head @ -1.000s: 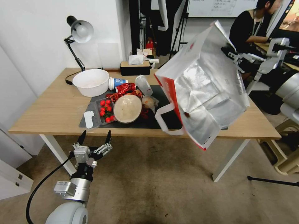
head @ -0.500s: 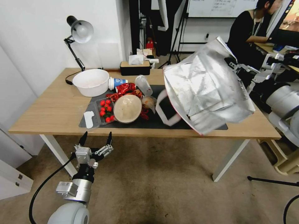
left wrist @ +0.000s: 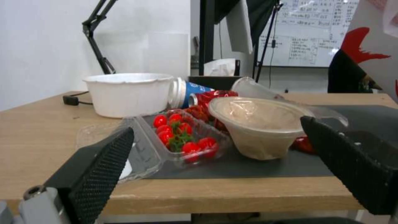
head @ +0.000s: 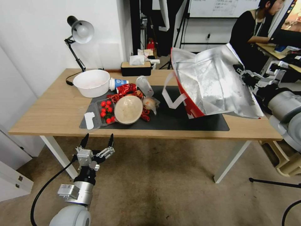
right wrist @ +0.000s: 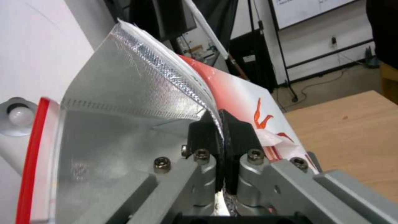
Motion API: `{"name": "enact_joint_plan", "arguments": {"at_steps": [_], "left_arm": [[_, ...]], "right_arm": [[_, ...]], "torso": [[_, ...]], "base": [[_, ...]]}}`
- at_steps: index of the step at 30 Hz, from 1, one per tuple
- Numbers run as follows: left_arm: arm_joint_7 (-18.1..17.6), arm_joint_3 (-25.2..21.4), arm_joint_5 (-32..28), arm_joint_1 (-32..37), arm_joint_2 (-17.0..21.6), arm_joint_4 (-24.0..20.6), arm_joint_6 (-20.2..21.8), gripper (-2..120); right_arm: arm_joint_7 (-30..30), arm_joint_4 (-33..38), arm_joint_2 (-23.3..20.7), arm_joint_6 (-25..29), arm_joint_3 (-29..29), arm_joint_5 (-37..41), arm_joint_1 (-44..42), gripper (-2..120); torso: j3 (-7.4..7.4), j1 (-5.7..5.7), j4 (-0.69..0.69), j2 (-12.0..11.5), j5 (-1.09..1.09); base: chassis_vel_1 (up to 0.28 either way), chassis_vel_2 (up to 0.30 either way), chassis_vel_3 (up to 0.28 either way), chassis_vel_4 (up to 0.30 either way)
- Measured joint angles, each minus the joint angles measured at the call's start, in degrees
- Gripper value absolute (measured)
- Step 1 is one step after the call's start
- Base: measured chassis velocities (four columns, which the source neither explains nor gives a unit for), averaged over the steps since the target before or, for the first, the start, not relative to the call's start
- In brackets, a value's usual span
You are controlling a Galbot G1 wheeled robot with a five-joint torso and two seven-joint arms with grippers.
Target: Pick up the food delivery bag from the floor and place it on the table.
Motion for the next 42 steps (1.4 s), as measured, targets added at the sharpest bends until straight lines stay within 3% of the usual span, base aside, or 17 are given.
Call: {"name": "enact_joint_plan", "arguments": {"at_steps": [21, 42], "left_arm": [[0.19, 0.47, 0.64, -0.12, -0.35, 0.93, -0.54, 100], [0.58, 0.98, 1.19, -0.11, -0.58, 1.57, -1.02, 100]], "right_arm": [[0.77, -3.6, 3.26, 1.06, -1.1, -4.02, 0.04, 0], [2.19, -8.42, 3.37, 2.11, -2.38, -5.74, 3.05, 0]], "torso": [[0.0, 0.0, 0.0, -0.01, 0.01], [-0.01, 0.0, 0.0, -0.01, 0.01]], "base": [[0.0, 0.0, 0.0, 0.0], [0.0, 0.0, 0.0, 0.0]]}}
